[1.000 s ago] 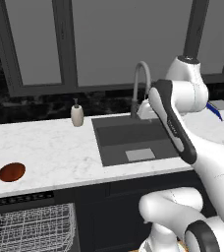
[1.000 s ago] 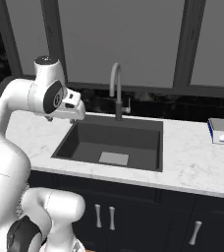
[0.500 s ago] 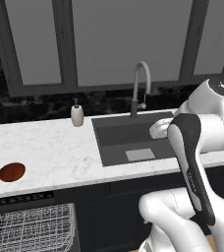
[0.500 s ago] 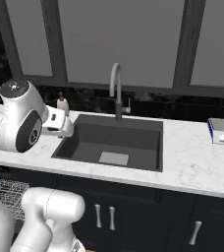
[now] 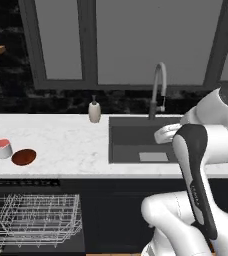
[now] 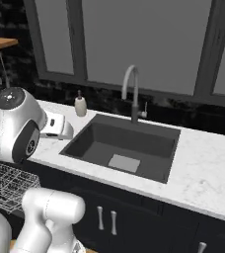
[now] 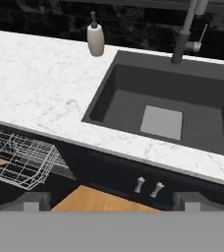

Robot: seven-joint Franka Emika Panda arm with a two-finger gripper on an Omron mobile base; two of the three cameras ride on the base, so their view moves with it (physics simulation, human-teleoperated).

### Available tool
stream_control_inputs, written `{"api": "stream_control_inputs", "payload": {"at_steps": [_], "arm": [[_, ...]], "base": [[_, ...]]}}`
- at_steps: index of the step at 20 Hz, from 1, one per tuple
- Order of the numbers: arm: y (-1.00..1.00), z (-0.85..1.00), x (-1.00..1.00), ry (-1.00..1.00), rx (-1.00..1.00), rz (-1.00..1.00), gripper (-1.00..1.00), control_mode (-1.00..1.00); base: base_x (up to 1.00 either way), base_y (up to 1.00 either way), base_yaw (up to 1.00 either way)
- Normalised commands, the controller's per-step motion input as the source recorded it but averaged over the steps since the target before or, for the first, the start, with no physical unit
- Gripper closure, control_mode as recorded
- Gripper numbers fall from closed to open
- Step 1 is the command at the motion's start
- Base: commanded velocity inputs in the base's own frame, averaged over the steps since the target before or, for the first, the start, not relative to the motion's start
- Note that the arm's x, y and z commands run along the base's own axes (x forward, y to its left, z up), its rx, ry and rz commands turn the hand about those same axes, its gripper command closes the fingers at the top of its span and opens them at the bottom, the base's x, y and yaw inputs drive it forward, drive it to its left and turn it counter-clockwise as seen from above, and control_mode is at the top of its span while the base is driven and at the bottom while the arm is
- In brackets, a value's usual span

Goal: Pick up the cup and bowl from the counter, place them in the dishwasher, and close the dishwasher door.

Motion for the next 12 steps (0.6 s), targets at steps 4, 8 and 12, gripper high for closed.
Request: {"api": "stream_control_inputs", "payload": {"at_steps": [4, 8, 12], "arm": [[0.0, 0.0, 0.0, 0.0, 0.0, 0.0, -1.0, 1.0], [0.0, 0.0, 0.0, 0.0, 0.0, 0.0, -1.0, 1.0], [0.0, 0.0, 0.0, 0.0, 0.0, 0.0, -1.0, 1.0]], "base": [[-0.03, -0.35, 0.93], [0.0, 0.17, 0.72], [0.0, -0.33, 0.5]]}}
